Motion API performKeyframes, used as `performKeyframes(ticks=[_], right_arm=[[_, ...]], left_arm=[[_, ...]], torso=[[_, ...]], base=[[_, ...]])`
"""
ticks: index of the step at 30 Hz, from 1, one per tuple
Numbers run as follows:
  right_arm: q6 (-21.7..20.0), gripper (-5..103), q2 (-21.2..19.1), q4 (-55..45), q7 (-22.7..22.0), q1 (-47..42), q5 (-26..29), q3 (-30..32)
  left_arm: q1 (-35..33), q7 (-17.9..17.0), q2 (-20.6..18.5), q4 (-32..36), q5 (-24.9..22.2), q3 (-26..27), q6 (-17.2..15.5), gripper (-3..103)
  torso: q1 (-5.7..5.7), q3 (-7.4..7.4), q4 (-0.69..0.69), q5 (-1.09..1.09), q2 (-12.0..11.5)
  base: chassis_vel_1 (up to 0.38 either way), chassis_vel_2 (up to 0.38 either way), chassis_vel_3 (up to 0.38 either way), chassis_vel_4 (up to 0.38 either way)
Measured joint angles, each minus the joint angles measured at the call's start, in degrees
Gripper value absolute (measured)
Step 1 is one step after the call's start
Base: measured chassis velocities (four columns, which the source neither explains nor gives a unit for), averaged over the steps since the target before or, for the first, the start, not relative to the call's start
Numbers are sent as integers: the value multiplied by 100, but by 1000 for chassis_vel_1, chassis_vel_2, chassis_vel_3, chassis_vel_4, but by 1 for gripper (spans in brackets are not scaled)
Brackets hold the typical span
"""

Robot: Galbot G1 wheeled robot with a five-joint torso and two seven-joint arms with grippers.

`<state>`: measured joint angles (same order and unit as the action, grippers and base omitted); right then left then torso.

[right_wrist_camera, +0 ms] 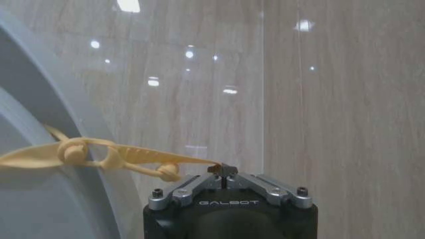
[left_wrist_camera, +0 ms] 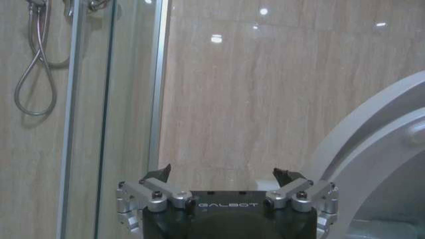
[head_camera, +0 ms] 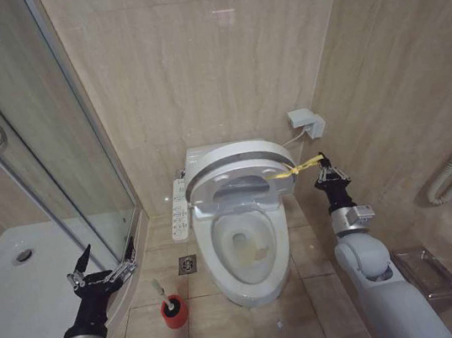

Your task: Open the toilet lid, clean the toilet bowl with a toilet brush, close the toilet lid, and flush.

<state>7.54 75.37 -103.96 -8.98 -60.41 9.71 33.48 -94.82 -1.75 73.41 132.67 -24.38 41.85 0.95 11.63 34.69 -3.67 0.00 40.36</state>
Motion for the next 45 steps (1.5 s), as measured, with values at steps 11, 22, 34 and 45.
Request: performKeyframes(ticks=[11, 22, 34, 45], right_arm=[[-159, 0, -122, 852, -230, 870, -250, -332], [-112, 0, -46, 2175, -301, 2349, -253, -657], [-185, 0, 7, 3072, -423, 3403, -237, -1288], [-162, 0, 12, 3746, -456, 4144, -229, -1620]], left_arm=[[-1, 0, 0, 0, 0, 0, 0, 100], [0, 0, 0, -1, 0, 0, 0, 100], [-1, 0, 0, 0, 0, 0, 0, 100], [0, 0, 0, 0, 0, 0, 0, 100]], torso=[[-2, -1, 2, -1, 0], [0, 0, 0, -1, 0], [0, 1, -2, 2, 0], [0, 0, 1, 0, 0]], base=[[0, 0, 0, 0], [0, 0, 0, 0], [0, 0, 0, 0], [0, 0, 0, 0]])
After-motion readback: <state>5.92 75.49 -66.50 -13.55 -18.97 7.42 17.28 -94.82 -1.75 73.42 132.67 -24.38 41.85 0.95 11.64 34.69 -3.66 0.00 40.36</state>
